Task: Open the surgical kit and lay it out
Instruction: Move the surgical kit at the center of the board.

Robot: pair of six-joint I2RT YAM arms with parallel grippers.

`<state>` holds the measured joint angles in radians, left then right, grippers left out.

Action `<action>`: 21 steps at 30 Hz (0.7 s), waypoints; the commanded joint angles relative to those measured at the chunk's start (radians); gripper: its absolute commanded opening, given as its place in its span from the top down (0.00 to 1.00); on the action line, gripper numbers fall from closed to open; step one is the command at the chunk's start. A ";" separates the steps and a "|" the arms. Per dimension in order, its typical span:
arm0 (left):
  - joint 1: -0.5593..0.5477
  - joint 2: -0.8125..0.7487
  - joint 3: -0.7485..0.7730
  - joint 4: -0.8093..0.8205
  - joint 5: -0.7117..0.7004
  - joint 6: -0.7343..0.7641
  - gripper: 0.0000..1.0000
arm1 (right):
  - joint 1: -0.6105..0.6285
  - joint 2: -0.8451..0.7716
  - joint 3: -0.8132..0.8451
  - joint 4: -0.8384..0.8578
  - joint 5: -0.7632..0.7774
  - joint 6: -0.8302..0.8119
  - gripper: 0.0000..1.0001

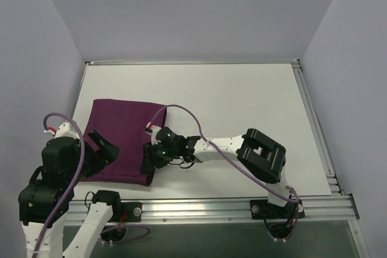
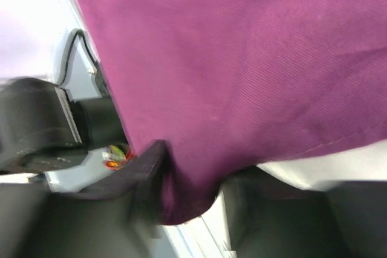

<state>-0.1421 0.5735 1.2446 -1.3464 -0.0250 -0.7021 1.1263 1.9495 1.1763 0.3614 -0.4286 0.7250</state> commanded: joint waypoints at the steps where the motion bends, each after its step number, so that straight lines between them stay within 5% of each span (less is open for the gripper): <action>1: 0.006 0.011 0.027 -0.002 0.000 0.019 0.12 | -0.017 0.017 0.031 -0.016 -0.027 0.004 0.70; 11: 0.006 0.119 0.035 0.038 0.025 0.058 0.16 | -0.163 -0.099 -0.083 -0.094 0.008 -0.063 0.78; 17: 0.006 0.226 0.073 0.068 0.040 0.061 0.18 | -0.296 -0.152 -0.027 -0.372 0.117 -0.251 0.96; 21: 0.006 0.281 0.081 0.108 0.083 0.052 0.19 | -0.494 -0.107 0.063 -0.544 0.162 -0.424 0.99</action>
<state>-0.1421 0.8368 1.2778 -1.3117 0.0174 -0.6666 0.7731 1.8263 1.1877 0.0624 -0.4076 0.4919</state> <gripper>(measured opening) 0.815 0.067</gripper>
